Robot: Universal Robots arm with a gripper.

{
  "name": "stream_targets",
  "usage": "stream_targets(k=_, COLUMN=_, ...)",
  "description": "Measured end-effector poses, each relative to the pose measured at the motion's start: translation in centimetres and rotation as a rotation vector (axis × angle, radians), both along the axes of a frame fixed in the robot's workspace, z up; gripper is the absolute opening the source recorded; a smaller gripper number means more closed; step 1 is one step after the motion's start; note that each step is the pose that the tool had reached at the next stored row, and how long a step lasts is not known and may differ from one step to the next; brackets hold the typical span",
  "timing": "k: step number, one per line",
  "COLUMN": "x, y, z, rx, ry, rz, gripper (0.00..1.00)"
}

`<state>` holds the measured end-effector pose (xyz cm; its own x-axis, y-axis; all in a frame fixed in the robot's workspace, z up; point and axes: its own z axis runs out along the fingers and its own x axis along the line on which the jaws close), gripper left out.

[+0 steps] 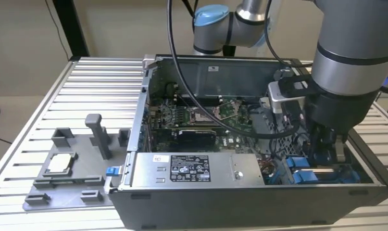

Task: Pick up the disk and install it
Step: 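Insert the second disk wire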

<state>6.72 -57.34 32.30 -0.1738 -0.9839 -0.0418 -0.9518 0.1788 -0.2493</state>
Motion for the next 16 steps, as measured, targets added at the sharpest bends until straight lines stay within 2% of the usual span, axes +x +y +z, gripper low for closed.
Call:
stream_targets(k=1, x=0.00, y=0.01, z=0.02, rx=0.0005, ry=0.0000, rz=0.000, gripper=0.00)
stream_targets(k=2, x=0.00, y=0.01, z=0.06, rx=0.0011, ry=0.0001, rz=0.000, gripper=1.00)
stream_targets(k=4, x=0.00, y=0.01, z=0.55, rx=0.0041, ry=-0.0004, rz=0.000, gripper=1.00)
stream_targets(k=6, x=0.00, y=0.00, z=1.63, rx=0.0008, ry=0.0000, rz=0.000, gripper=1.00)
stream_targets(k=16, x=0.00, y=0.00, z=6.14, rx=0.0010, ry=0.0000, rz=0.000, gripper=1.00)
